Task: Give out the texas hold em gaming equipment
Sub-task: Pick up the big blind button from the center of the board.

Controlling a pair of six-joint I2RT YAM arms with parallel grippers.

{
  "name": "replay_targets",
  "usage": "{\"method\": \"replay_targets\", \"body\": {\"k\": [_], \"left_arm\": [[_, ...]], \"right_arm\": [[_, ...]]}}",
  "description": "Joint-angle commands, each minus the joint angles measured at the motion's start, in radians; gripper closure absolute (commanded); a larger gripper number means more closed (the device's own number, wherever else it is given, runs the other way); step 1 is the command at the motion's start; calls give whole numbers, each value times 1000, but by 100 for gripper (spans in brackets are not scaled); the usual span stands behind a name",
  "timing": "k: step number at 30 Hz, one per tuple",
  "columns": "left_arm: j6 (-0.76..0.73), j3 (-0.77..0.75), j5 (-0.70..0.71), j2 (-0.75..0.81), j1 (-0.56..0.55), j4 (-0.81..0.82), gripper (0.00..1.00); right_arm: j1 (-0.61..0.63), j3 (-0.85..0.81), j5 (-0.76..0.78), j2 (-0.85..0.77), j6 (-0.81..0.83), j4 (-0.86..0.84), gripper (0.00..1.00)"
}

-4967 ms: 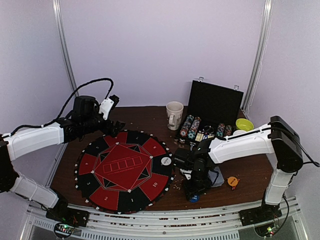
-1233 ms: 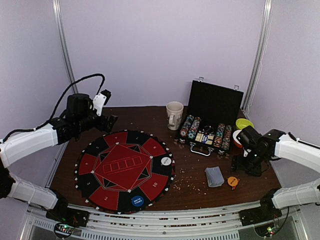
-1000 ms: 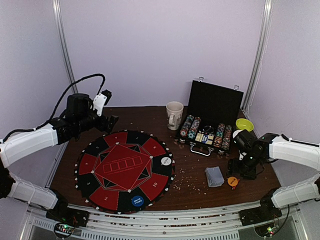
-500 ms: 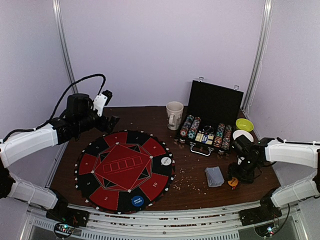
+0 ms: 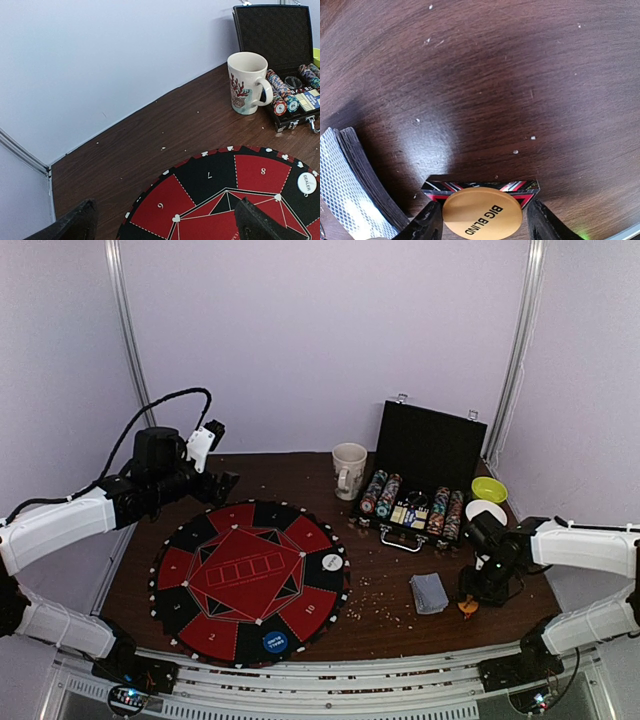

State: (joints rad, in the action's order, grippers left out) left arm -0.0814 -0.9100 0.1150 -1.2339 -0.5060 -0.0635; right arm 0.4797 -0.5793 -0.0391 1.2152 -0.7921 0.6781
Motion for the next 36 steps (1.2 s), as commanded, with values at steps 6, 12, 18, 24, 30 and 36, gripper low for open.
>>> {"method": "replay_targets", "body": {"k": [6, 12, 18, 24, 30, 36], "left_arm": [[-14, -19, -11, 2, -2, 20, 2], [-14, -20, -12, 2, -3, 20, 2], [-14, -19, -14, 3, -3, 19, 2], [-14, -20, -15, 5, -1, 19, 2], [-12, -19, -15, 5, -3, 19, 2], [-14, -19, -15, 4, -2, 19, 2]], "right_arm": [[-5, 30, 0, -25, -6, 25, 44], [-5, 29, -2, -45, -10, 36, 49], [-5, 33, -5, -52, -9, 40, 53], [-6, 36, -4, -48, -4, 41, 46], [-5, 40, -10, -32, 4, 23, 42], [-5, 49, -15, -25, 6, 11, 43]]}}
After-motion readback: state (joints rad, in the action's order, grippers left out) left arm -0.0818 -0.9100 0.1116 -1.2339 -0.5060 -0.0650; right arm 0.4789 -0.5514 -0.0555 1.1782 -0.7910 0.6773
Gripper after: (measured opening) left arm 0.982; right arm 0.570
